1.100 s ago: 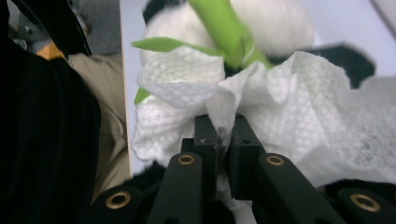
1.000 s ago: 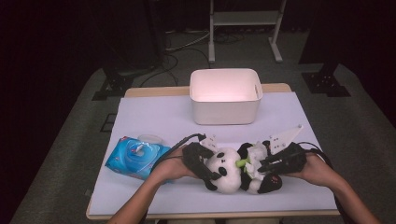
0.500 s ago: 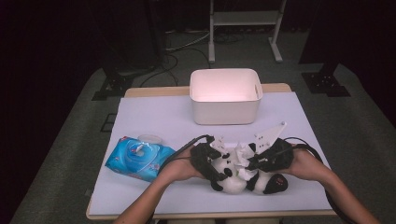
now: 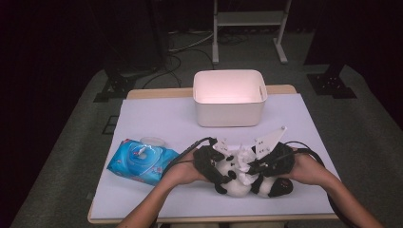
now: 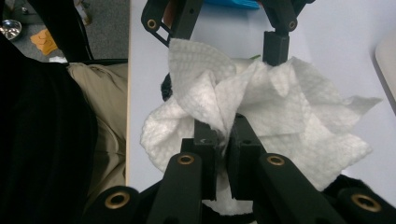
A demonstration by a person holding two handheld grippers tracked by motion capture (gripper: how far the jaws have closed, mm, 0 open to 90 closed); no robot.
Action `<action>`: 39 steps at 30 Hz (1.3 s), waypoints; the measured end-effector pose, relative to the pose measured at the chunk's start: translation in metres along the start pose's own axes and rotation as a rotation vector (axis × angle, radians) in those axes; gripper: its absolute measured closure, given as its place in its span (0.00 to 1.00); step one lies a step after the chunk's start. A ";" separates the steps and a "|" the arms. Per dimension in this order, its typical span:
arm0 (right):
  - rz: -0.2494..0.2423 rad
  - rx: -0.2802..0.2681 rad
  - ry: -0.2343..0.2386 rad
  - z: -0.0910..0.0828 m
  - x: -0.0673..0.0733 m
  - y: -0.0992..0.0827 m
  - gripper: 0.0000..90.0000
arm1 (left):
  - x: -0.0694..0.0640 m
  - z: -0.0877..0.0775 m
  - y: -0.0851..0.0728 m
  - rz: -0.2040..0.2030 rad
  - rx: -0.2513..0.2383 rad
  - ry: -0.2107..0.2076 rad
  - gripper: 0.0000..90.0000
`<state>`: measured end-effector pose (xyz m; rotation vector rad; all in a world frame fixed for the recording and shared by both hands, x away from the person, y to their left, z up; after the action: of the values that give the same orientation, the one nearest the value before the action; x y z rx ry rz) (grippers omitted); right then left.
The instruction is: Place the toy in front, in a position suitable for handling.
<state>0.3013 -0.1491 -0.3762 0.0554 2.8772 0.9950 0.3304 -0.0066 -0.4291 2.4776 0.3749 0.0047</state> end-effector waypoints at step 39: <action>0.030 -0.017 -0.046 -0.013 -0.008 -0.013 0.93 | 0.004 -0.002 -0.001 0.004 -0.021 -0.021 0.36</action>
<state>0.3081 -0.1675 -0.3736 0.1190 2.8338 1.0091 0.3340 -0.0038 -0.4282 2.4560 0.3594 -0.0151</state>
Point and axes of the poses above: each handheld gripper's, and its own axes: z roughly forward along the jaws, y roughly out of its top, x roughly to its left, the point moved 6 cm from there along z, roughly forward along the jaws, and after that the axes turned 4 degrees about -z, right-handed, at the moved point
